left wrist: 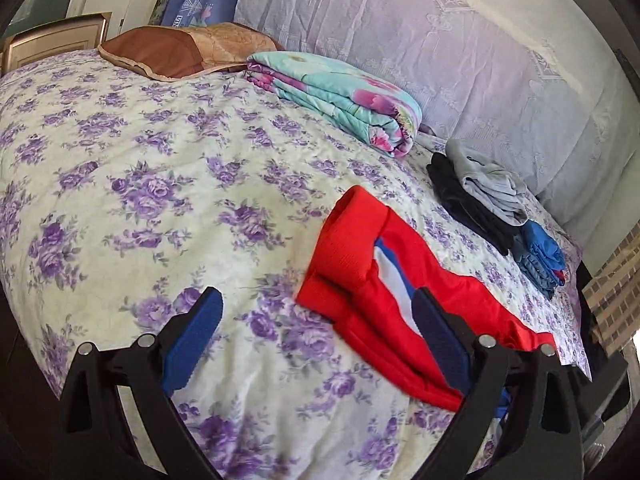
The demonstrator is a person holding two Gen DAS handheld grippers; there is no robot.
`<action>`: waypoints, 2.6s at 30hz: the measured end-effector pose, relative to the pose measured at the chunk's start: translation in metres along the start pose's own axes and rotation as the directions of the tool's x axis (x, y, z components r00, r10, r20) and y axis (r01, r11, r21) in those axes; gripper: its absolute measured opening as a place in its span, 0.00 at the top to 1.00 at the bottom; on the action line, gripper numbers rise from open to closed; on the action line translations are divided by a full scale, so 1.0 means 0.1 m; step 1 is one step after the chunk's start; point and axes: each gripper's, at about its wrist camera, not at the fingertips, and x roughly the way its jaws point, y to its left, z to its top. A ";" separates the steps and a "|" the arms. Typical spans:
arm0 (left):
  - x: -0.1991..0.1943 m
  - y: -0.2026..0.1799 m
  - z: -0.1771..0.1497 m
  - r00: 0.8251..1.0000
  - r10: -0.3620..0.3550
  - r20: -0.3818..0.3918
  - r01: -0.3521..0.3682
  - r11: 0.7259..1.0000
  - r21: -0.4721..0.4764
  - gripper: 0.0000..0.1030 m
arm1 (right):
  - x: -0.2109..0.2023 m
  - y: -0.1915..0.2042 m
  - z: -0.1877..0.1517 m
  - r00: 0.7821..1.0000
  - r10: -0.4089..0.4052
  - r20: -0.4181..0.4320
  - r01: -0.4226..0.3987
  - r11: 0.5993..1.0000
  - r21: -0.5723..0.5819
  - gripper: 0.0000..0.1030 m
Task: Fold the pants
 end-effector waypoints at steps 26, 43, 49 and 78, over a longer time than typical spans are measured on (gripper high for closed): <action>0.39 0.07 -0.08 0.995 -0.003 -0.098 -0.003 0.998 -0.058 0.08 | 0.51 -0.73 -0.27 0.962 0.247 -0.112 -0.165 0.861 0.482 0.22; 0.60 0.26 0.11 0.942 -0.297 -0.155 0.224 0.903 -0.366 0.09 | 0.58 -0.74 -0.34 0.944 0.322 -0.075 -0.234 0.811 0.536 0.04; 0.63 0.24 0.06 0.927 -0.340 -0.160 0.241 0.866 -0.438 0.31 | 0.59 -0.78 -0.36 0.939 0.337 -0.061 -0.250 0.797 0.549 0.04; 0.24 -0.30 0.14 0.972 -0.230 -0.041 0.216 0.953 -0.212 0.76 | 0.57 -0.93 -0.50 0.958 0.259 -0.124 -0.131 0.779 0.613 0.03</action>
